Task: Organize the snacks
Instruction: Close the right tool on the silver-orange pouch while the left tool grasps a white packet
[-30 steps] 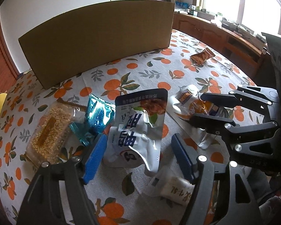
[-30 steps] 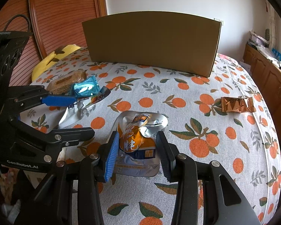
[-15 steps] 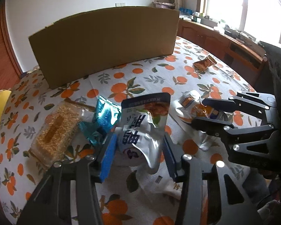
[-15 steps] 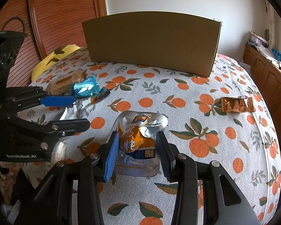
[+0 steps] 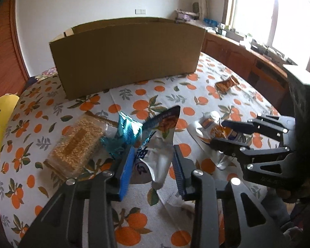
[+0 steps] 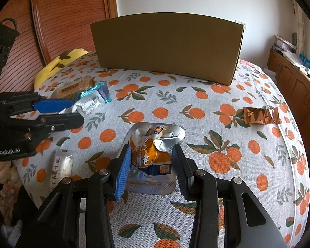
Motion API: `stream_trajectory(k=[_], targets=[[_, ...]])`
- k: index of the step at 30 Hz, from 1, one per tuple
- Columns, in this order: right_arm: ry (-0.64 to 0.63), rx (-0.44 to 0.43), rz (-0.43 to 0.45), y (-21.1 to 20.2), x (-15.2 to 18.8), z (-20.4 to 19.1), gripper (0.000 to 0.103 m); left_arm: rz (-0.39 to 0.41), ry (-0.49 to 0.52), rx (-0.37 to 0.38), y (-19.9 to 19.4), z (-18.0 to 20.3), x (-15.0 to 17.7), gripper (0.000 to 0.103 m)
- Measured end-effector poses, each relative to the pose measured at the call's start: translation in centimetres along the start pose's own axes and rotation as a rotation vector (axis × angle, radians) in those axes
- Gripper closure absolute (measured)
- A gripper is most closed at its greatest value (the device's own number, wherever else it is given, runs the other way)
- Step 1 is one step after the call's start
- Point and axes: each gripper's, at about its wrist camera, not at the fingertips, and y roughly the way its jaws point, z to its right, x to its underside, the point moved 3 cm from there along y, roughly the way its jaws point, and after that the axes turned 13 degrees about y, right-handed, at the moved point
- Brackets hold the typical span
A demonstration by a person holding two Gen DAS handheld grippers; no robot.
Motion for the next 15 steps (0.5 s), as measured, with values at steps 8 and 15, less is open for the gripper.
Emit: stream_trajectory(k=[8,15], targets=[[0.001,0.002,-0.004,0.1,0.0,0.0,0.062,0.014,-0.022,-0.005,-0.6,-0.5,0.1,0.073],[-0.036,0.027,-0.042,0.8,-0.2,-1.1,0.041,0.014,-0.020,-0.005,-0.3,-0.4,0.3,0.072]])
